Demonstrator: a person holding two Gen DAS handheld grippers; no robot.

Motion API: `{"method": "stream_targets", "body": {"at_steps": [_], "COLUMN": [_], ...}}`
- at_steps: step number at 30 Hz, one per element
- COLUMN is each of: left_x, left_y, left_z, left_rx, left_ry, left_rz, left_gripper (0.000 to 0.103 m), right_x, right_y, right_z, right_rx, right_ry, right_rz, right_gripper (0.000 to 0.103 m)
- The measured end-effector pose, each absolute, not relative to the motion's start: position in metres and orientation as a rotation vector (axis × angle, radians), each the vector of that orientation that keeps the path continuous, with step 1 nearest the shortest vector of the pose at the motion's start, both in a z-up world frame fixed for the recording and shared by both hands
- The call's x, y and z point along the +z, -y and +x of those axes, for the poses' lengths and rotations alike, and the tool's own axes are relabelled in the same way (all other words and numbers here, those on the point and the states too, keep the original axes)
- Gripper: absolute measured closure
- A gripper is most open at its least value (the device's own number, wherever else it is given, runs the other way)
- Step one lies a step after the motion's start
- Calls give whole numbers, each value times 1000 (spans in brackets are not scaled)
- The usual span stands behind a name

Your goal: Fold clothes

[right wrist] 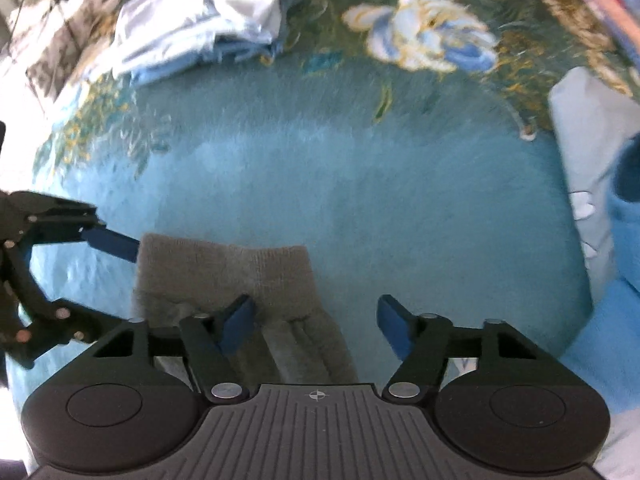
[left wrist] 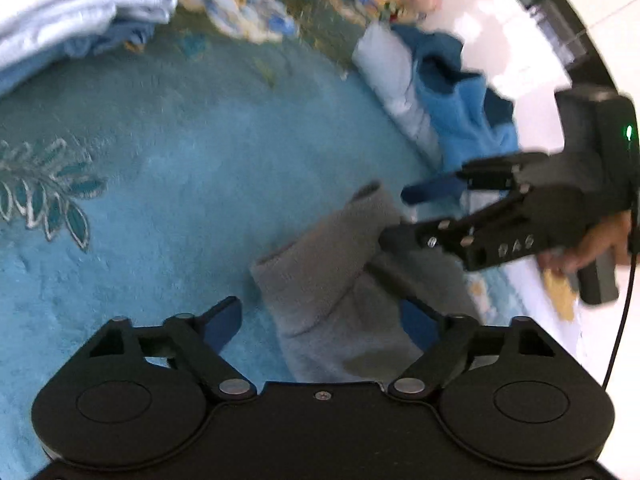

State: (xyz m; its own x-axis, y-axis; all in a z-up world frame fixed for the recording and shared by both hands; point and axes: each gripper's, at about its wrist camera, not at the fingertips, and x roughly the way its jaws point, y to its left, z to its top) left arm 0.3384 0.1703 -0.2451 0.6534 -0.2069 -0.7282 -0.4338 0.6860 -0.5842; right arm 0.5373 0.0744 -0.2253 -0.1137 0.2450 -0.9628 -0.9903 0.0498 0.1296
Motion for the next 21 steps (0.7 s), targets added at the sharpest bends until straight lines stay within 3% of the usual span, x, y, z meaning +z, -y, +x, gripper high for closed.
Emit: {"method": "stream_targets", "body": {"at_steps": [7, 11, 16, 18, 21], "left_x": [-257, -265, -268, -266, -263], "left_y": [-178, -187, -195, -195, -193], "left_z": [345, 347, 345, 344, 344], "left_rx": [43, 5, -9, -1, 12], "left_ry": [-840, -837, -835, -841, -847], "left_rz": [-850, -879, -909, -892, -860], "left_gripper": [22, 44, 55, 62, 71], "right_x": [-250, -260, -265, -265, -263], "right_y": [-88, -98, -109, -113, -115], "right_z": [549, 551, 548, 546, 539], "right_rx": [1411, 1446, 1451, 1460, 1468], "right_ry": [-1309, -1389, -1444, -1469, -1463], "right_rz": [-945, -976, -1017, -1020, -1033], "right_gripper": [38, 43, 49, 68, 73]}}
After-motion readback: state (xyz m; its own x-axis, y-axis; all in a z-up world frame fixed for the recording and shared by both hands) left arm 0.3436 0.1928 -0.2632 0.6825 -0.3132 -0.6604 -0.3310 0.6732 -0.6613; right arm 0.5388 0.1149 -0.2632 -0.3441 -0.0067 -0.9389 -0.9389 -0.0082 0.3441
